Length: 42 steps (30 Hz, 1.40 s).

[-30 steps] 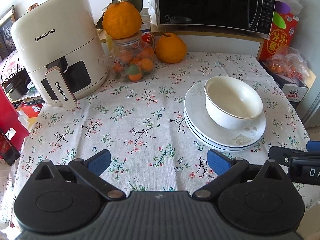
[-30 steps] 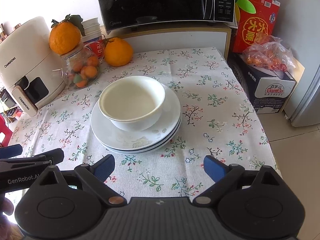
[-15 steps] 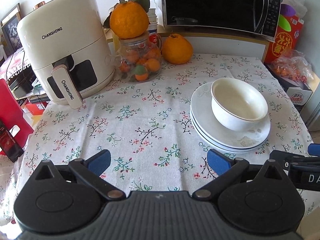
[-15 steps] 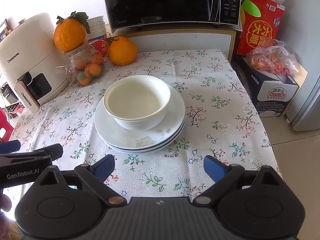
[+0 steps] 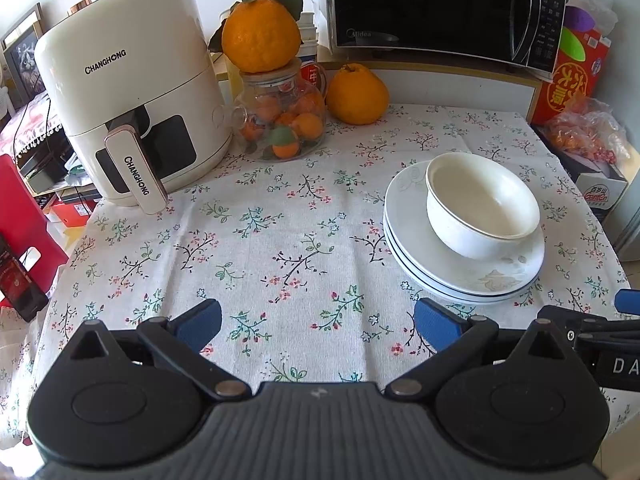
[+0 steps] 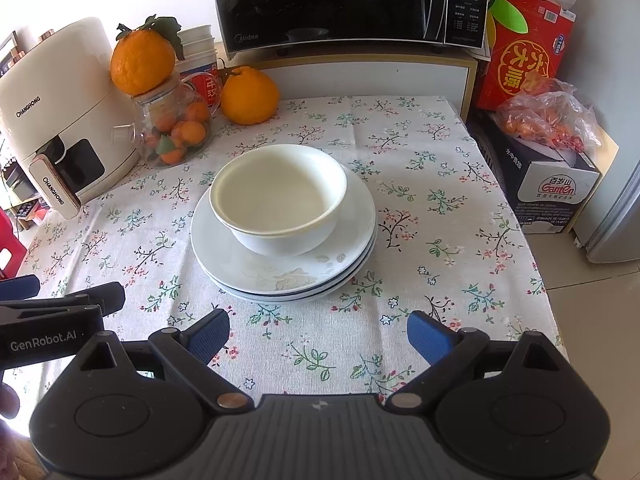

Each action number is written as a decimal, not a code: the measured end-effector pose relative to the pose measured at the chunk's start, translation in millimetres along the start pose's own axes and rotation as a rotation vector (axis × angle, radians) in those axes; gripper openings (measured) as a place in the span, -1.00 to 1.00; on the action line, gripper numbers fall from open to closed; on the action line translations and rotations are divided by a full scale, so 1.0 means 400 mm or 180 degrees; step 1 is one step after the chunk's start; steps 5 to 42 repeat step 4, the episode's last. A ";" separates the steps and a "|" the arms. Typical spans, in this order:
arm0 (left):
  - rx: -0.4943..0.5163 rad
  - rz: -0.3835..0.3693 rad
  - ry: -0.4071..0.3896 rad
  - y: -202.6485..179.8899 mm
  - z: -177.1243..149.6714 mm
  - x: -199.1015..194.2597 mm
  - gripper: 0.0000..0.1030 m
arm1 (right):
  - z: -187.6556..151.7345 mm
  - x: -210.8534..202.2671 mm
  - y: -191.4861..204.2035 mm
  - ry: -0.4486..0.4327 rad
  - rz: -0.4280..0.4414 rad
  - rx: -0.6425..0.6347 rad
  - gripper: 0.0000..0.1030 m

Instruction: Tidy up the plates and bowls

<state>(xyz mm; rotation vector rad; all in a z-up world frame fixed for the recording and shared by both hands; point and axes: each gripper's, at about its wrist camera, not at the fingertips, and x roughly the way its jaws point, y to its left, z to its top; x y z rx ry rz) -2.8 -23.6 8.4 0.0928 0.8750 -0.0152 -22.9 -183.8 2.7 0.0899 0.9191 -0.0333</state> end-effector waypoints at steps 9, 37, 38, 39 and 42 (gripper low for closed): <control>0.0025 -0.0006 0.0019 -0.001 -0.002 0.007 0.99 | -0.003 0.001 0.003 0.0005 0.0004 -0.0014 0.79; 0.0025 -0.0006 0.0019 -0.001 -0.002 0.007 0.99 | -0.003 0.001 0.003 0.0005 0.0004 -0.0014 0.79; 0.0025 -0.0006 0.0019 -0.001 -0.002 0.007 0.99 | -0.003 0.001 0.003 0.0005 0.0004 -0.0014 0.79; 0.0025 -0.0006 0.0019 -0.001 -0.002 0.007 0.99 | -0.003 0.001 0.003 0.0005 0.0004 -0.0014 0.79; 0.0025 -0.0006 0.0019 -0.001 -0.002 0.007 0.99 | -0.003 0.001 0.003 0.0005 0.0004 -0.0014 0.79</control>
